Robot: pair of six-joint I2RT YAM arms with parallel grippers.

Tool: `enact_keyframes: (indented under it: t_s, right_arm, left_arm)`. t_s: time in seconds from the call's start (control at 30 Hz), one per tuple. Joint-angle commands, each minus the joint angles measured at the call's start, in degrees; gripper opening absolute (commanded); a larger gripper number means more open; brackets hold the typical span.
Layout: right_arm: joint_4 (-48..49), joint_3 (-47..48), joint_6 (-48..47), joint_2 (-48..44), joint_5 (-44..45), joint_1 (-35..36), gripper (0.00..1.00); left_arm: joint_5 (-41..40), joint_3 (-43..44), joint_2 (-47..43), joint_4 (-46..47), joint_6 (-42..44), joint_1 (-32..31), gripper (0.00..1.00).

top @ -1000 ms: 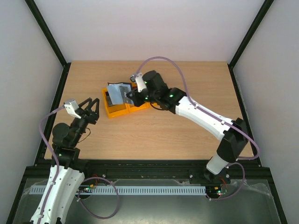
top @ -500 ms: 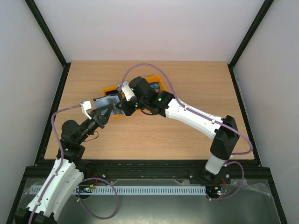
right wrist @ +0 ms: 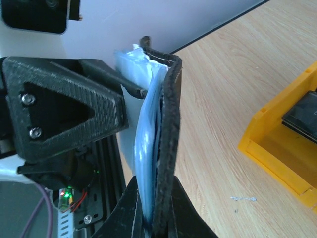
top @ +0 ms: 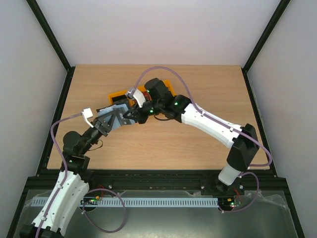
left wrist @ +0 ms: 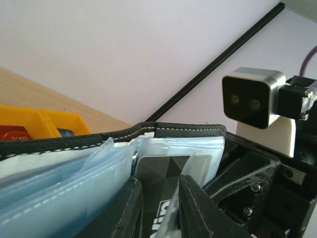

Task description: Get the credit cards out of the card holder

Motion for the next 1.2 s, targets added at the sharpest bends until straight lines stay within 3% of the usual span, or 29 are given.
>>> enact_keyframes:
  t_s: [0.0,0.47,0.6,0.8,0.9,1.0,1.17]
  right_arm:
    - [3.96,-1.56,-2.48,-5.35,-11.13,-0.77,0.02]
    - [10.17,-5.01,-2.0,-8.51,-19.82,-2.2,0.02]
    - [14.78,-4.82,1.8,-6.93,-21.25,-2.25,0.02]
    - [15.45,-2.84,3.51,-3.01,-15.42,-2.22,0.02]
    - [15.3,-1.78,4.28,-1.33,-15.88,-2.2,0.02]
    - [16.67,-2.34,4.68,-1.45,-16.16,-2.29,0.02]
    - [17.98,-5.28,5.2,-3.46,-16.39,-4.21,0.03]
  left_arm:
    - [1.9,-0.97,-0.66,1.6,-0.61,1.29,0.24]
    - [11.07,-0.28,0.41,5.99,2.77,-0.48,0.29]
    - [12.48,0.2,1.06,7.41,4.59,-1.89,0.26]
    - [16.0,0.75,1.56,11.32,6.18,-3.47,0.25]
    - [17.7,0.66,1.43,12.68,6.47,-3.62,0.2]
    - [18.58,0.65,1.1,13.35,7.07,-3.69,0.03]
    - [17.03,1.55,-0.23,10.27,8.75,-3.53,0.02]
